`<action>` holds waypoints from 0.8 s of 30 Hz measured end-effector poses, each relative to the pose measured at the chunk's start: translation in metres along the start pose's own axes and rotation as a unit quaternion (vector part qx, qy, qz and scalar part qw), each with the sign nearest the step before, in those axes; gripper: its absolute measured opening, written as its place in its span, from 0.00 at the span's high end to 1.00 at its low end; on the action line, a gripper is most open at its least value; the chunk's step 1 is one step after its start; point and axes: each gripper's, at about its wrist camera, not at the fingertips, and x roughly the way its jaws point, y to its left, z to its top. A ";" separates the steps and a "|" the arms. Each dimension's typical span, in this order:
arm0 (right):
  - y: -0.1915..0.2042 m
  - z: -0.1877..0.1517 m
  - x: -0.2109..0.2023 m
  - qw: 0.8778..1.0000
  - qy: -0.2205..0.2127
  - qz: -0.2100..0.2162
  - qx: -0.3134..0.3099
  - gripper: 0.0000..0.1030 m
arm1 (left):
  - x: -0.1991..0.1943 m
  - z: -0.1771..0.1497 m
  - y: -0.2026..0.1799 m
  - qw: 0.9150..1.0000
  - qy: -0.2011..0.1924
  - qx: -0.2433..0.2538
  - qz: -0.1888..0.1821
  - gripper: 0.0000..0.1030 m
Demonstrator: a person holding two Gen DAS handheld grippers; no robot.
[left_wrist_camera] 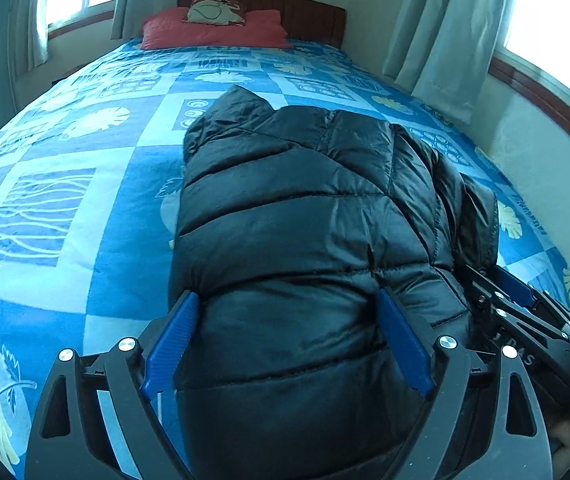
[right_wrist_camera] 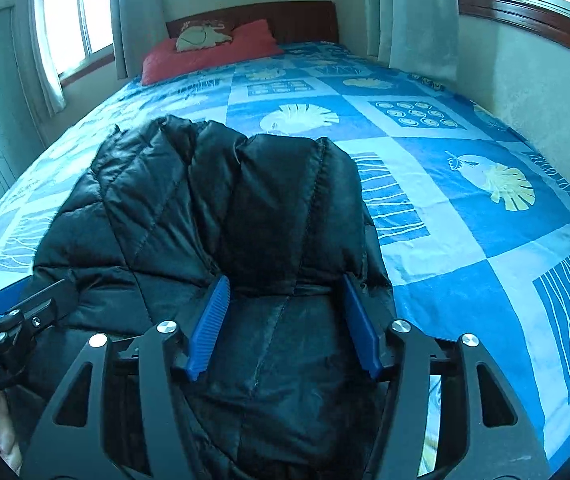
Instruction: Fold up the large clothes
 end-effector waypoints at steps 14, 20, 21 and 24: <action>-0.040 -0.014 -0.038 0.997 0.012 0.020 0.075 0.33 | -0.037 -0.014 0.030 0.996 -0.003 -0.079 -0.037 0.15; -0.050 -0.025 -0.028 0.994 0.036 0.033 0.093 0.22 | -0.032 -0.031 0.046 0.987 0.027 -0.134 -0.083 0.15; -0.054 -0.027 -0.024 0.993 0.043 0.041 0.103 0.20 | -0.028 -0.033 0.049 0.984 0.035 -0.149 -0.095 0.15; -0.065 -0.031 -0.013 0.987 0.061 0.072 0.134 0.16 | -0.018 -0.040 0.059 0.969 0.053 -0.200 -0.134 0.15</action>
